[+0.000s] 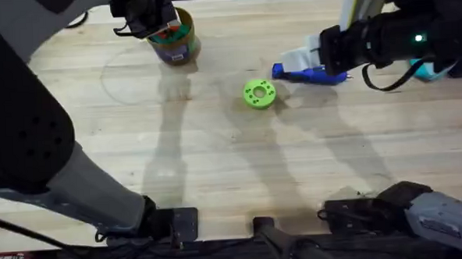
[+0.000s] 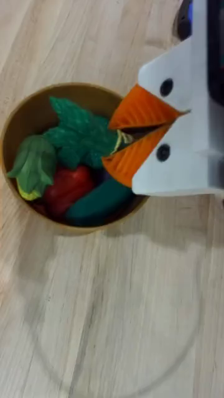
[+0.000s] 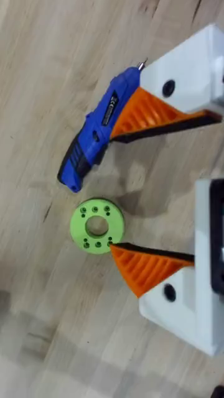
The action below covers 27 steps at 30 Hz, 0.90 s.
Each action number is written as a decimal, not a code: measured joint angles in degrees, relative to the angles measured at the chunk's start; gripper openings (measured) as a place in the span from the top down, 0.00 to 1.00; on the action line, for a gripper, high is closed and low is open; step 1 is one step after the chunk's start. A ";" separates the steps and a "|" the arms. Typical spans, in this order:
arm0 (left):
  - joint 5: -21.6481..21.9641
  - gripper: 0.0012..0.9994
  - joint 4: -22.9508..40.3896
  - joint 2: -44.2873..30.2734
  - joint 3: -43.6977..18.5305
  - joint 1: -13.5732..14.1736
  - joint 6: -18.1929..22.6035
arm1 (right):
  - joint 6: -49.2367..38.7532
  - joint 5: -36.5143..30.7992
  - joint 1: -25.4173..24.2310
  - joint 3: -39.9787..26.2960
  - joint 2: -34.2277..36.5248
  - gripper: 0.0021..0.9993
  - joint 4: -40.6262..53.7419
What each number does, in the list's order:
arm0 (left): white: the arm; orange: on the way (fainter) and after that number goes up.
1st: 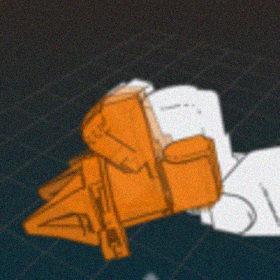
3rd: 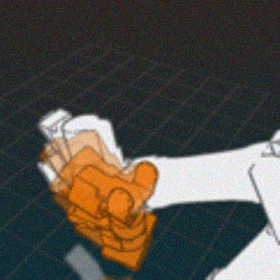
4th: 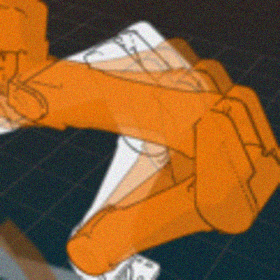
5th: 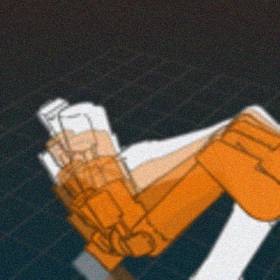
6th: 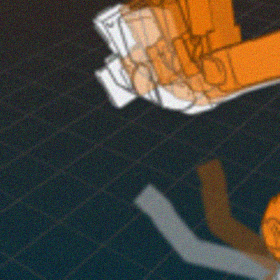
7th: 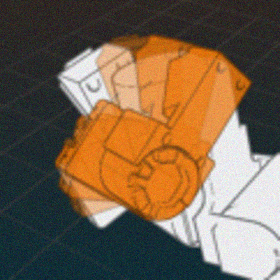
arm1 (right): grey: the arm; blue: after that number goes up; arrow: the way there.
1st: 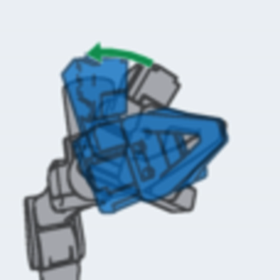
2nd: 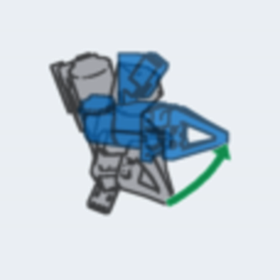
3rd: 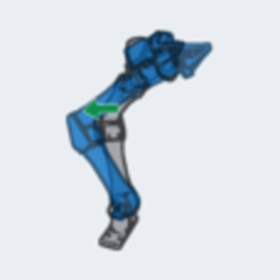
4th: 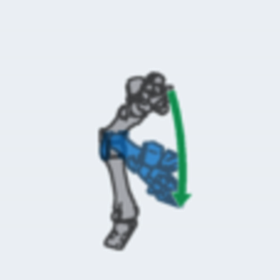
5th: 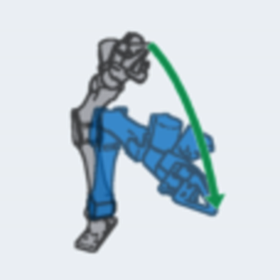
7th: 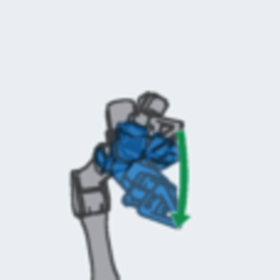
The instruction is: Pick up the gripper from the table and insert it into the empty holder that is missing its gripper. Then pick up a screw, insert it into the mounting hole, and use the screwdriver to tighten it. Finally, clean up the table by picking up the vegetable and placing it into the bucket.
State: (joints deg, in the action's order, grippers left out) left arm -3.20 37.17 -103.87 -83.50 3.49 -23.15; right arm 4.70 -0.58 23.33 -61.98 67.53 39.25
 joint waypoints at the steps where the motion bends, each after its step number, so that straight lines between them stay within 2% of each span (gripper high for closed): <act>1: 0.00 0.98 -0.11 -0.03 0.00 0.00 0.01 | 0.00 0.00 0.00 0.00 0.00 0.07 -0.01; 3: -0.02 0.97 -0.23 -0.01 0.00 0.00 -0.05 | 0.00 0.00 0.00 0.00 0.00 0.07 0.00; 6: 0.01 0.81 -0.58 -0.01 0.00 0.01 -0.09 | -0.01 0.00 0.00 0.00 0.00 0.07 0.00; 12: 0.01 0.19 -0.99 -0.01 0.00 0.00 -0.47 | -0.01 0.00 0.00 0.00 0.00 0.07 -0.01; 14: -0.01 0.07 -0.98 -0.01 0.00 0.00 -0.47 | 0.00 0.00 0.00 0.00 0.00 0.07 -0.01; 19: -0.13 0.04 0.30 1.00 0.00 0.00 -0.53 | -0.01 0.00 0.00 0.00 0.00 0.07 -0.01; 22: -0.23 0.03 2.96 4.38 0.01 0.00 0.72 | 0.00 0.00 0.00 0.00 0.00 0.07 -0.01; 27: -0.31 0.03 13.36 14.93 -0.06 -0.04 5.02 | -0.01 -0.01 0.00 0.00 -0.92 0.07 0.08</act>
State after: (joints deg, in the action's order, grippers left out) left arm -3.51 50.52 -88.93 -83.56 3.44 -18.13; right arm 4.69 -0.59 23.33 -61.98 66.61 39.33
